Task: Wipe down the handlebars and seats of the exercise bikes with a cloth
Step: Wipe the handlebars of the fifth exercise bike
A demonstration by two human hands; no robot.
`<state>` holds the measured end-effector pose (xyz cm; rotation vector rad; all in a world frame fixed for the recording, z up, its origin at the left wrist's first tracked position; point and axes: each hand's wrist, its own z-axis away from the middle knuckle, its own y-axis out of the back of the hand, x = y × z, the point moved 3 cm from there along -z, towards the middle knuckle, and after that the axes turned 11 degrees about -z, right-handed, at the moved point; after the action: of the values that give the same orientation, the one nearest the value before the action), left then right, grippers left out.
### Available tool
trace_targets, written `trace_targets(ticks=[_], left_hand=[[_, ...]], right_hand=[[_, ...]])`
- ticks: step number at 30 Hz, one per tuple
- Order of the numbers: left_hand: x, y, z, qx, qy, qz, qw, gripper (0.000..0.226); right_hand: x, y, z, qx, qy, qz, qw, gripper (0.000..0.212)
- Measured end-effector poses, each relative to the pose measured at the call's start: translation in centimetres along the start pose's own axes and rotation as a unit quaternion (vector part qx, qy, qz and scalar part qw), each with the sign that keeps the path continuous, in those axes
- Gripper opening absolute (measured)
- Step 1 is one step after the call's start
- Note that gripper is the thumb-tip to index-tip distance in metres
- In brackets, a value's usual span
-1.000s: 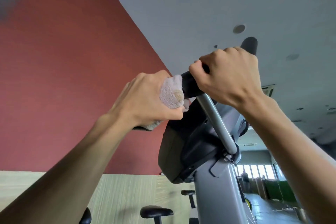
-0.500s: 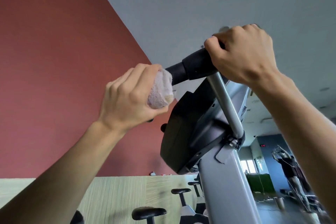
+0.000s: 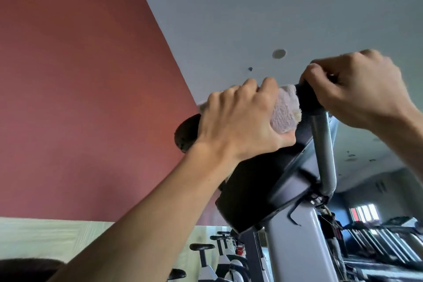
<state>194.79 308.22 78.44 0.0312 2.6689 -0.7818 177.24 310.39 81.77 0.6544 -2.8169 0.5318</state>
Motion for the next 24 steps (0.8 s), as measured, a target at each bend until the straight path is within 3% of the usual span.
trace_targets(ticks=[4, 8, 12, 15, 19, 24], left_hand=[[-1.3, -0.2, 1.1, 0.042, -0.008, -0.011, 0.999, 0.058], [-3.8, -1.2, 4.0, 0.130, -0.027, -0.007, 0.991, 0.057], [-6.1, -1.9, 5.9, 0.173, -0.009, 0.069, 0.982, 0.068], [-7.0, -2.1, 6.5, 0.183, 0.008, 0.127, 0.975, 0.069], [-7.8, -2.8, 7.6, 0.186, 0.057, 0.201, 0.960, 0.068], [-9.6, -5.7, 11.5, 0.164, 0.161, 0.276, 0.933, 0.069]], right_hand=[[-3.7, -1.6, -0.7, -0.034, 0.043, -0.030, 0.998, 0.049], [-5.3, -3.0, 0.5, 0.005, 0.073, -0.022, 0.997, 0.056], [-7.2, -3.8, 0.7, -0.005, 0.099, -0.033, 0.995, 0.055], [-9.3, -5.0, 0.7, -0.045, 0.125, -0.033, 0.991, 0.048], [-10.4, -5.9, 0.5, -0.083, 0.091, -0.061, 0.991, 0.047], [-11.0, -7.6, 0.7, -0.102, 0.079, 0.067, 0.989, 0.050]])
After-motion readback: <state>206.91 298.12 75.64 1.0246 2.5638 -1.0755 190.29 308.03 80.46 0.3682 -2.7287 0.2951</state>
